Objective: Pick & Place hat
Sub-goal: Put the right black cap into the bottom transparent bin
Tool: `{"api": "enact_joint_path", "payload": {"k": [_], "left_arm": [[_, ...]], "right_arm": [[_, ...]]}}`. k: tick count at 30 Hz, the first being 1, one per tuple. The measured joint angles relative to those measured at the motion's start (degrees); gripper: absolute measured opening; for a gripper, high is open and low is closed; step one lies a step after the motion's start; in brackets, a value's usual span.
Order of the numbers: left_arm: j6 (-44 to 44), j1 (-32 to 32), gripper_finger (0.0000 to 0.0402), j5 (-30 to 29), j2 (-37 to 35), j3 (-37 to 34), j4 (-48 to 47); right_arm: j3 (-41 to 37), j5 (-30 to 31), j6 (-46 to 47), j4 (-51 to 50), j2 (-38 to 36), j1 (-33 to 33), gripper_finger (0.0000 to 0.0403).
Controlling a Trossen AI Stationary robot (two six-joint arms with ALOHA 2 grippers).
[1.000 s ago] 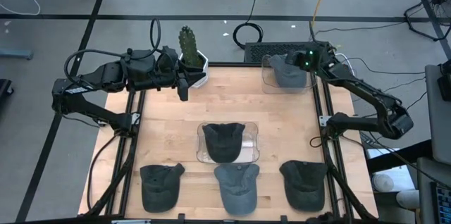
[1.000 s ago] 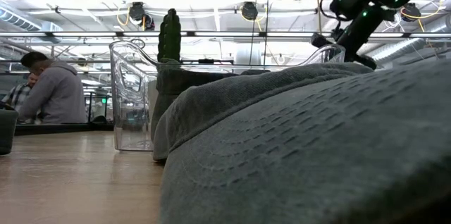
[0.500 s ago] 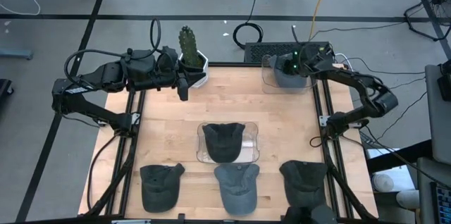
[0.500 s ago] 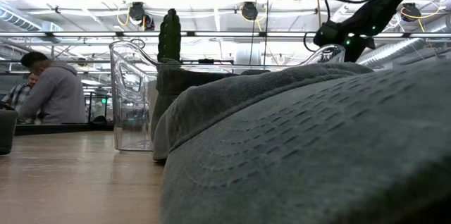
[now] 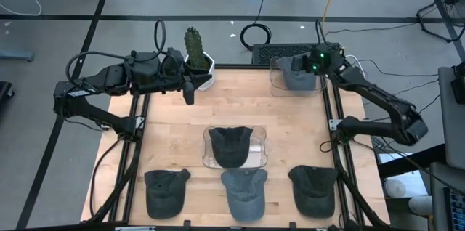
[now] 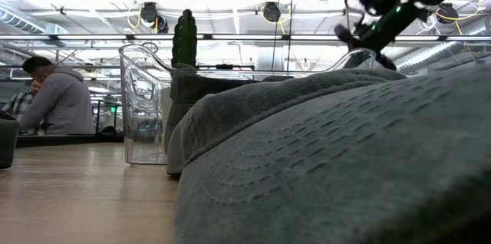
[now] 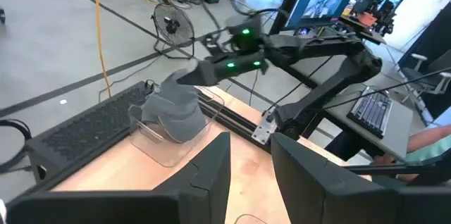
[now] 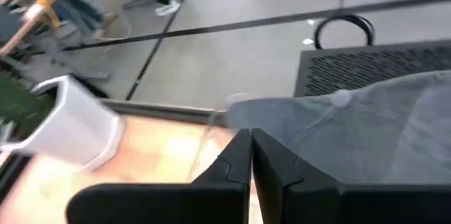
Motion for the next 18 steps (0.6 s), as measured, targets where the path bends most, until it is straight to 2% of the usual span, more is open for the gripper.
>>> {"api": "enact_joint_path", "payload": {"k": [3, 6, 8, 13, 18], "left_arm": [[0.9, 0.0, 0.0113, 0.0, 0.0, 0.0, 0.0], [2.1, 0.0, 0.0113, 0.4, 0.0, 0.0, 0.0], [2.9, 0.0, 0.0113, 1.6, 0.0, 0.0, 0.0], [4.8, 0.0, 0.0113, 4.6, 0.0, 0.0, 0.0], [5.3, 0.0, 0.0113, 6.3, 0.0, 0.0, 0.0]], "right_arm": [[0.0, 0.1, -3.8, -4.3, -4.3, 4.1, 0.0002], [0.2, 0.2, -10.2, -13.2, -8.2, 10.5, 0.0001], [0.3, 0.1, -10.6, -18.3, -10.2, 15.3, 0.0000], [0.5, 0.0, -4.0, -22.8, -14.8, 27.6, 0.0000], [0.5, -1.8, 4.5, -25.9, -15.8, 38.6, 0.0000]]}}
